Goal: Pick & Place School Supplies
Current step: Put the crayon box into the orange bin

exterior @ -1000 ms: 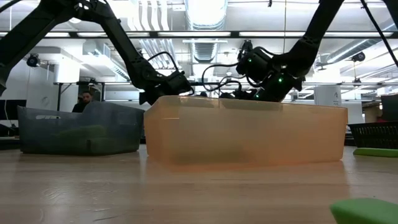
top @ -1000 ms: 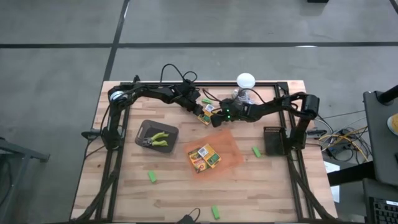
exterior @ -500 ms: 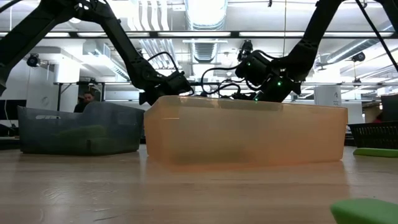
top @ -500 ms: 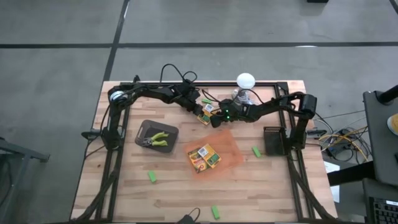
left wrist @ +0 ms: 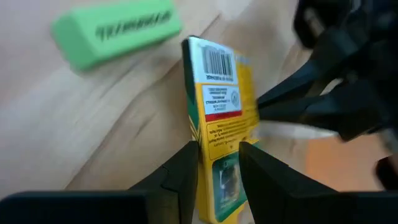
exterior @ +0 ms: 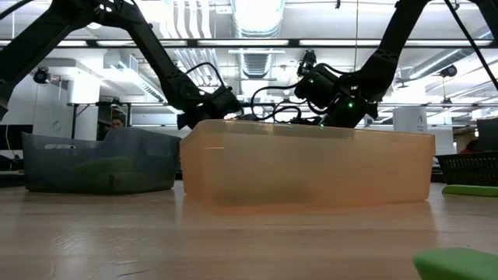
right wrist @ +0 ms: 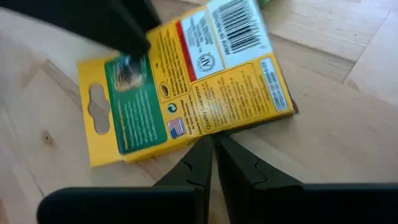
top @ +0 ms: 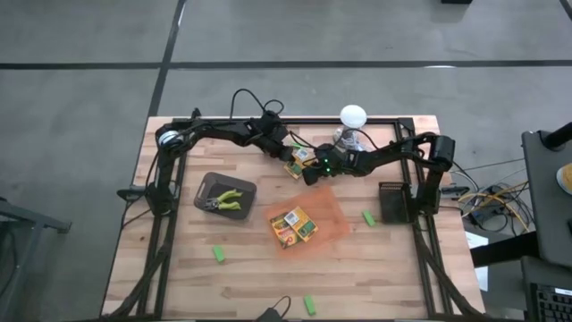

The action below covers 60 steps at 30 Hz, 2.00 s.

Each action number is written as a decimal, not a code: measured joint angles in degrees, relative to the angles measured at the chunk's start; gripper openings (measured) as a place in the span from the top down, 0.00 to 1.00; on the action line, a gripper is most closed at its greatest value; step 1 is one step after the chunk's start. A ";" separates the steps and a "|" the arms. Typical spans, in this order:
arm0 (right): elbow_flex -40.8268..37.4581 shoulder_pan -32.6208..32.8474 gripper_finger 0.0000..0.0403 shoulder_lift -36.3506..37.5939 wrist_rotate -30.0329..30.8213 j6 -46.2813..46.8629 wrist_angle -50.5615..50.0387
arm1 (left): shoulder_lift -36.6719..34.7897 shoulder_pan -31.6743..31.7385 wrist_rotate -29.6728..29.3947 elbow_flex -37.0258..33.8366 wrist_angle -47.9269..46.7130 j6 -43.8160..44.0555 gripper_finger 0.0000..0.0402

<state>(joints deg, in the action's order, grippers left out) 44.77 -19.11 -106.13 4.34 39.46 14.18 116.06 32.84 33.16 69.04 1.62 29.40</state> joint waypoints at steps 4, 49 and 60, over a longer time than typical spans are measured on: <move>0.09 0.04 0.93 0.04 0.00 -0.02 -1.31 | -1.02 0.00 1.29 1.17 1.40 0.53 0.70; -0.04 0.02 0.93 0.00 0.13 -0.05 0.13 | -1.32 -0.55 2.02 1.97 0.87 2.34 0.70; -0.02 0.02 0.93 -0.02 0.13 -0.07 0.28 | -1.11 -0.72 -1.82 1.90 0.70 3.53 0.70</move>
<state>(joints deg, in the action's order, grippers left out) 44.75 -19.09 -106.15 4.47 39.40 14.46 114.96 32.12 31.34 70.94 2.33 32.93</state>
